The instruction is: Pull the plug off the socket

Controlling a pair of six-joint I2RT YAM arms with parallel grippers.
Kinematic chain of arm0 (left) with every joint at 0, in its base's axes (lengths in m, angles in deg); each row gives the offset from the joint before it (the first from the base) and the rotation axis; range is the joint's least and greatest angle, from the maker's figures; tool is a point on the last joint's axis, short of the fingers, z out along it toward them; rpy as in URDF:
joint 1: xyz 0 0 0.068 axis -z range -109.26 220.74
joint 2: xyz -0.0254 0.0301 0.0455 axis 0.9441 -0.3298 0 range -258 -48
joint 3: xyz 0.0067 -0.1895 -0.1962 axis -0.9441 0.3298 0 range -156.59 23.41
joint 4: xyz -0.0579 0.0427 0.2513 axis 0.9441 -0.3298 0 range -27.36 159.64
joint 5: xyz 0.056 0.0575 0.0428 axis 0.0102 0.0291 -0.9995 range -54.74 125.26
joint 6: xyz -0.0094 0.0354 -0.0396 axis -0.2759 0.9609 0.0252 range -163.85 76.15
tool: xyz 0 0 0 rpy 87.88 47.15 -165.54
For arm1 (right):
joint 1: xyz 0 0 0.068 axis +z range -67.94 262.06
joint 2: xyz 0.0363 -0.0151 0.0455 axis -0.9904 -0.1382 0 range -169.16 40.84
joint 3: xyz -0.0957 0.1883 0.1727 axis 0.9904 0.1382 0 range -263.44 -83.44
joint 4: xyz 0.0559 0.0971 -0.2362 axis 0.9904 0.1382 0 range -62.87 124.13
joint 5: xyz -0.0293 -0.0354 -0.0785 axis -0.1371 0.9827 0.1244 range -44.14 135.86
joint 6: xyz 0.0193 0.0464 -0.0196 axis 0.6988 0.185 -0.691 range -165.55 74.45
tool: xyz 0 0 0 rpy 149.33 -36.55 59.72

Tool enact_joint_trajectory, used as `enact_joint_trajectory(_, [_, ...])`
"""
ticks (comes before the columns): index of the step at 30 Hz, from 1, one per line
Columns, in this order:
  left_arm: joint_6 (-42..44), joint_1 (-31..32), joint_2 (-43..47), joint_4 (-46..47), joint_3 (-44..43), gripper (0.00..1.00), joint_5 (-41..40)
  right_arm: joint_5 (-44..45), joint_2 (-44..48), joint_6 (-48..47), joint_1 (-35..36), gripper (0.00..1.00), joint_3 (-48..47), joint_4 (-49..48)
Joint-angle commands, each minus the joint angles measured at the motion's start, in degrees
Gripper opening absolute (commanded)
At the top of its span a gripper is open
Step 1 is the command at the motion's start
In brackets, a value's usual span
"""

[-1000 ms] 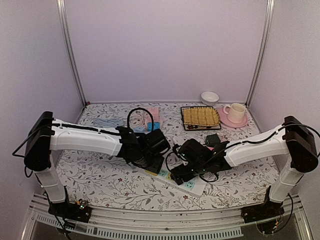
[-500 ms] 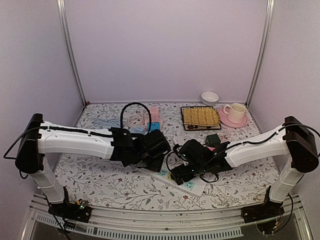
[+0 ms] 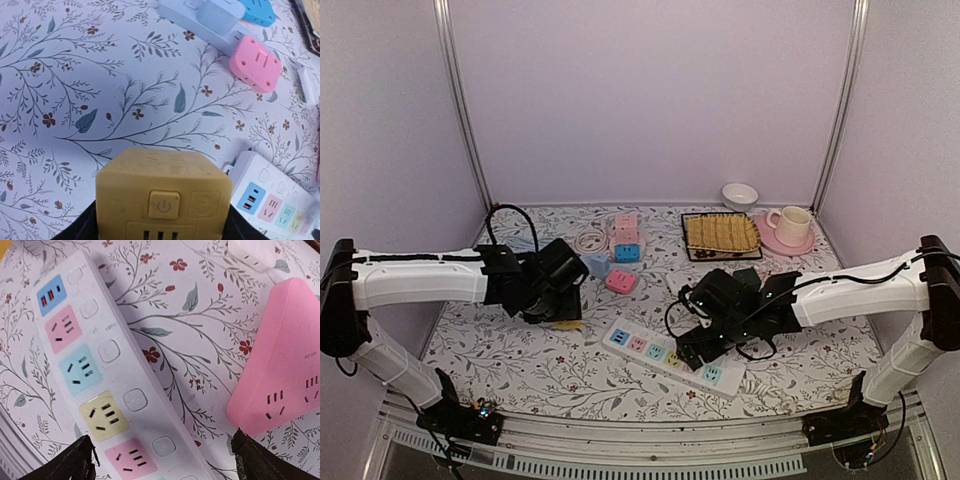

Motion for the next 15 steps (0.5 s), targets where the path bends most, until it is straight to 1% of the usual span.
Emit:
enact_joint_trajectory(1, [0.3,-6.4,6.3,8.7,7.1,0.50,6.8,2.3,5.0,-0.7,0.2,0.97,-4.9,2.4])
enact_joint_trajectory(4, [1.2,-11.3,9.5,14.6,12.9,0.51,11.5,2.7,7.2,-1.2,-0.4,0.98,-6.8,3.0])
enact_joint_trajectory(9, [1.4,-17.2,12.9,21.4,19.8,0.52,18.0,1.9,10.6,-1.8,-2.1,0.98,-8.5,3.6])
enact_joint_trajectory(13, [1.0,-19.7,13.5,25.0,23.2,0.55,21.1,0.8,12.8,-2.1,-3.2,0.98,-8.8,3.8])
enact_joint_trajectory(15, [0.6,-20.3,13.3,25.4,24.0,0.55,21.6,0.5,13.6,-2.1,-3.6,0.98,-8.8,3.9])
